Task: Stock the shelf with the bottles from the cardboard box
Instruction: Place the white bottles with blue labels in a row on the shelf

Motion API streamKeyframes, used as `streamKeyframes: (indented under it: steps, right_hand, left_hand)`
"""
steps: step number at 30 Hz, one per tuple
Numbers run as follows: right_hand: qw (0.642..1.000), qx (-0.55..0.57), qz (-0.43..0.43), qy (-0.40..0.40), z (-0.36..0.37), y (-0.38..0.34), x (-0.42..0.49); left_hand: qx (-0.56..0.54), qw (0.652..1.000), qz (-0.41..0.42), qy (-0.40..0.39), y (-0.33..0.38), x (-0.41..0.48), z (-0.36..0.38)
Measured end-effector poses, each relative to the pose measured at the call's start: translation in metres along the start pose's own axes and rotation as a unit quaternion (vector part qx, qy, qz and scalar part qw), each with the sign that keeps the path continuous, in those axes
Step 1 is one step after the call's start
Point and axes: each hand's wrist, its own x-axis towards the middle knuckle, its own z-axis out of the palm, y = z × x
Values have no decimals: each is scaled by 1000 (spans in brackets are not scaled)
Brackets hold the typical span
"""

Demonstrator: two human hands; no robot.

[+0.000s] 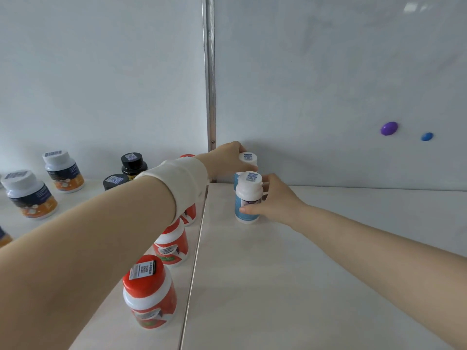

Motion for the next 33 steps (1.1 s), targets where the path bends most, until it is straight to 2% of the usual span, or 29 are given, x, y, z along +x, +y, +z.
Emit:
streamKeyframes:
  steps: [4,7,11,14,17,24,28,33]
  right_hand:
    - [998,-65,-11,12,-19,-6,-13]
    - [987,-154,-35,22,-33,-17,-36]
    - [960,-264,-76,56,-41,-39,-77]
    - [943,-304,-107,80,-35,-59,-113]
    - [922,-352,-136,91,-20,-81,-147]
    - [898,-375,-220,65,59,-155,-208]
    - [878,-381,-288,31,137,-219,-236]
    - [842,-372,-391,-23,276,-317,-279]
  left_hand:
    - [46,999,5,16,11,-23,-20]
    - [168,985,20,45,22,-54,-37]
    - [405,906,59,105,34,-116,-51]
    - [489,859,63,138,39,-172,-52]
    - [520,840,43,149,34,-227,-56]
    - [535,829,-44,157,-14,-351,-103]
    - [540,818,-115,158,-70,-435,-147]
    - [542,798,-215,152,-169,-564,-202]
